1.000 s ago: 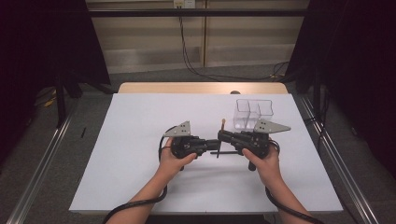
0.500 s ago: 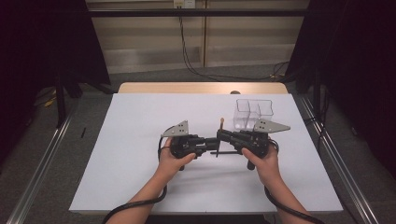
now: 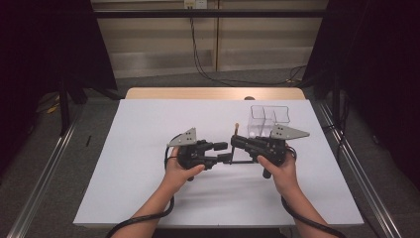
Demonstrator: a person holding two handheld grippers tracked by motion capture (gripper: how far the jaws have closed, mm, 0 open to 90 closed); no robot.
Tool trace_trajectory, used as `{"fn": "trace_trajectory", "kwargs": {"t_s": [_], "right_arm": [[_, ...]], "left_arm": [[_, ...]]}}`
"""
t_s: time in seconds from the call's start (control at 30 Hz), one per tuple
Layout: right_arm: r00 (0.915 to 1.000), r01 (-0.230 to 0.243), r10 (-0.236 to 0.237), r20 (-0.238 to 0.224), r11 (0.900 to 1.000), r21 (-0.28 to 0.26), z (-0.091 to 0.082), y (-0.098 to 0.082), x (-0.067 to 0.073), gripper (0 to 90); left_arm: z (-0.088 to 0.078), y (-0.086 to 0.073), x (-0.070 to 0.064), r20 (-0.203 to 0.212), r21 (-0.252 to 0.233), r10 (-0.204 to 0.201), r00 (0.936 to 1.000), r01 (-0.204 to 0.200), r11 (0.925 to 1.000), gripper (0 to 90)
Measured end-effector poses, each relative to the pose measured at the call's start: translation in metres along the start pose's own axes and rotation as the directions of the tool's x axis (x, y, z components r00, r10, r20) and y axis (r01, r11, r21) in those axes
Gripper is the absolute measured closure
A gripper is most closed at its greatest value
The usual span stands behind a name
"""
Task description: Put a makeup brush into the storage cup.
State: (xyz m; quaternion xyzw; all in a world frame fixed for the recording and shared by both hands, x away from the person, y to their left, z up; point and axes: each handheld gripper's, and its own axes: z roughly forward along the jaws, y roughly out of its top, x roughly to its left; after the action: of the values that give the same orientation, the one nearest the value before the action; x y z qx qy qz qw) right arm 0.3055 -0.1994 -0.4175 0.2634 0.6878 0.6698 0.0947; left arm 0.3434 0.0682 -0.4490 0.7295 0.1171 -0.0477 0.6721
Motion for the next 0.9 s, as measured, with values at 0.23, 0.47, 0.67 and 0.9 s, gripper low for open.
{"fn": "trace_trajectory", "kwargs": {"t_s": [0.23, 0.47, 0.67, 0.9], "right_arm": [[1.0000, 0.008, -0.008, 0.003, 1.000, 0.002, -0.003, 0.002, -0.002, 83.6], [0.9999, 0.012, -0.012, 0.002, 1.000, -0.007, -0.006, 0.005, -0.003, 83.5], [0.9998, 0.019, -0.019, 0.002, 1.000, -0.008, -0.005, 0.007, -0.005, 83.5], [0.9996, 0.027, -0.027, 0.006, 1.000, -0.003, -0.008, 0.008, -0.008, 83.5]], "left_arm": [[0.003, 0.001, 0.001, 0.014, 0.018, 0.009, 0.9999, -0.009, 0.9998, 27.6], [0.002, 0.001, 0.002, -0.014, 0.071, 0.042, 0.9990, -0.041, 0.9966, 10.8], [-0.005, 0.002, 0.004, -0.031, 0.069, 0.040, 0.9987, -0.038, 0.9969, 4.7], [-0.016, 0.004, 0.006, -0.042, 0.056, 0.043, 0.9982, -0.041, 0.9976, 1.8]]}}
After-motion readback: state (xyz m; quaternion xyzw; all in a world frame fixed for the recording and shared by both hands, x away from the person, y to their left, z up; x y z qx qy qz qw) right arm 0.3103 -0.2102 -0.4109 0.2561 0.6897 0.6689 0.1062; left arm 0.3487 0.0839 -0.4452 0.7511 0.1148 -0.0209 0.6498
